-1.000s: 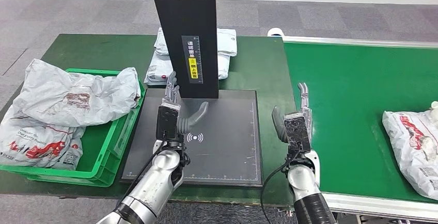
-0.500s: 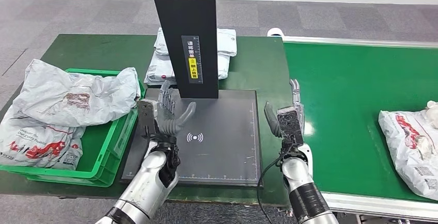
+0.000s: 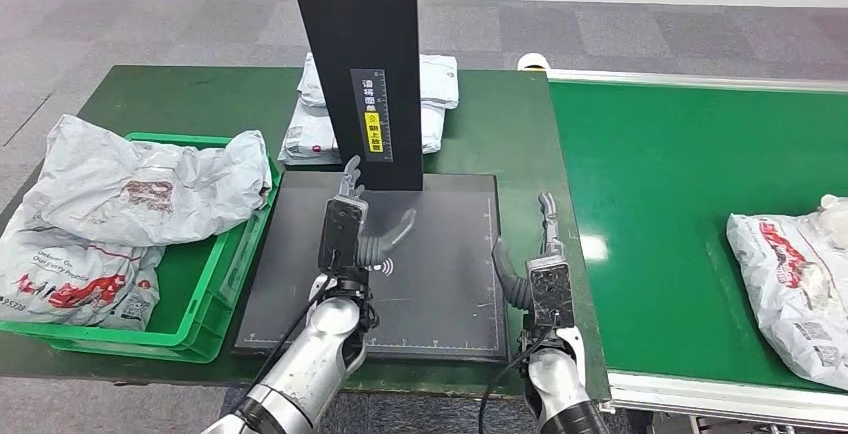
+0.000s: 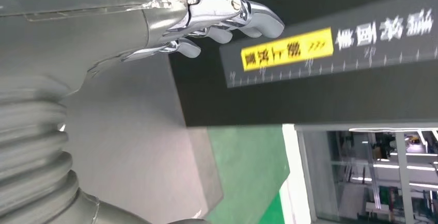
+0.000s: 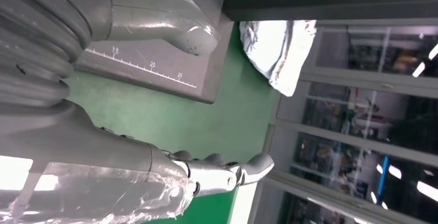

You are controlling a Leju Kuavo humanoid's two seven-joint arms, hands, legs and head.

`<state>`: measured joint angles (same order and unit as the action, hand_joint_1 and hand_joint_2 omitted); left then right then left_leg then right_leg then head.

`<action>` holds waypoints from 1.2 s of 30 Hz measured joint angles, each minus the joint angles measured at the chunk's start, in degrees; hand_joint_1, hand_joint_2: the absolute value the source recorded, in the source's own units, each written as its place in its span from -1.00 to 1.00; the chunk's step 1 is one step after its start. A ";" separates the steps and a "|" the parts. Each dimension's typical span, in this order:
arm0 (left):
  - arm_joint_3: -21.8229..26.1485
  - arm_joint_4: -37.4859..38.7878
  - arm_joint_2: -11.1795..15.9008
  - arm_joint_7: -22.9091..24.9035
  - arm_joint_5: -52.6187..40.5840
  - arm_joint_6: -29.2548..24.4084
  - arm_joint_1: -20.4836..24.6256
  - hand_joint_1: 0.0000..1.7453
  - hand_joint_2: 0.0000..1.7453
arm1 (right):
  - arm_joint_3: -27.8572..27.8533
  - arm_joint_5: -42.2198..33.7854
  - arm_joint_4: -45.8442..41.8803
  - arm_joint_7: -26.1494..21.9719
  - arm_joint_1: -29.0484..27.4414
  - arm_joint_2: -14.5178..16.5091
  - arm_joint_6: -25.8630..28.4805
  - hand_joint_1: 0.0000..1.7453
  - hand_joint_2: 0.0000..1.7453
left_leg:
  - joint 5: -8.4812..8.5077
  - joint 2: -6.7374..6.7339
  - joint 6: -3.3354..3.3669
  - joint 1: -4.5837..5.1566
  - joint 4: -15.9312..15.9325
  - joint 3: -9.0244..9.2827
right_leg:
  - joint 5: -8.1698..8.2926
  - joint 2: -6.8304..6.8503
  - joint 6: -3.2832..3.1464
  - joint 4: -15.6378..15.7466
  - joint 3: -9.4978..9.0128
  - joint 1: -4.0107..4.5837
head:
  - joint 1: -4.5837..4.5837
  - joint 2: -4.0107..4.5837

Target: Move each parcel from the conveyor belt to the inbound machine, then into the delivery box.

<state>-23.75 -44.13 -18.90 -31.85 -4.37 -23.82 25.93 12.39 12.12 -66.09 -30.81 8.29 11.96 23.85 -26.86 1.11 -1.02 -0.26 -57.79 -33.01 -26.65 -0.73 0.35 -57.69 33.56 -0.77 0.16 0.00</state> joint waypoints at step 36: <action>-1.63 1.35 -1.23 -3.86 -0.33 -2.12 -0.46 -1.00 1.00 | 0.48 2.90 -4.92 1.92 -4.69 2.01 1.55 -1.00 1.00 | 0.02 -0.01 0.00 0.00 0.00 0.01 | 0.02 -0.01 0.00 0.00 -0.02 0.00 | 0.01 0.00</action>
<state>-25.38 -42.78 -20.13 -35.71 -4.70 -25.94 25.47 12.87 15.02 -71.01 -28.89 3.60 13.97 25.39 -26.83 1.10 -1.02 -0.26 -57.79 -33.00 -26.63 -0.75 0.35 -57.69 33.54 -0.77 0.17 0.00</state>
